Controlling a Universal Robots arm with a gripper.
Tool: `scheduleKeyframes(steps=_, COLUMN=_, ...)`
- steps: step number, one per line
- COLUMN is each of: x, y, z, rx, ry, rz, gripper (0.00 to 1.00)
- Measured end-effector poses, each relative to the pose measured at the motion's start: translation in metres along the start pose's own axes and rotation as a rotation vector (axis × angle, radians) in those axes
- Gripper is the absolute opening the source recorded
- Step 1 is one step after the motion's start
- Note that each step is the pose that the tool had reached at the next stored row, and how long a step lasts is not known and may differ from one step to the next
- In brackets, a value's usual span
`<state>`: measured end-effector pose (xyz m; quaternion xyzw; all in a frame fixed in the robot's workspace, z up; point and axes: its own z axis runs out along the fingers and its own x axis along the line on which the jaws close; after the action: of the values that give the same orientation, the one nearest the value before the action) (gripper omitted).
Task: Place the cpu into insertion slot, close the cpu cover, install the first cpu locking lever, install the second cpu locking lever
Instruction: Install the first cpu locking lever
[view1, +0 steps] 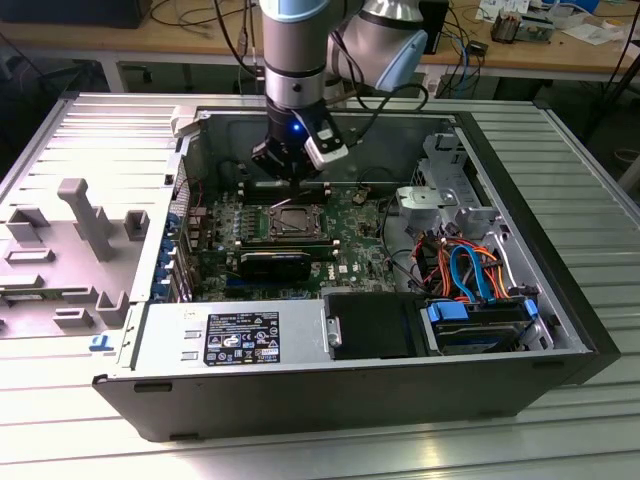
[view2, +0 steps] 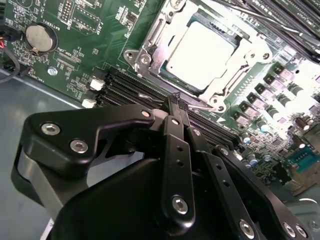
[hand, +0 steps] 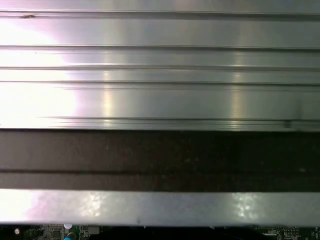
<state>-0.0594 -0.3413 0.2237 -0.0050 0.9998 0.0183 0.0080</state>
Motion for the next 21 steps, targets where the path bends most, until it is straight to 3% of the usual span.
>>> scheduleKeyframes(steps=18, x=-0.0105, y=0.0009, z=0.0136, rx=0.0022, ry=0.0002, rz=-0.004, gripper=0.11)
scheduleKeyframes(steps=21, x=-0.0118, y=0.0008, z=0.0141, rx=0.0019, ry=0.0010, rz=-0.028, gripper=0.11)
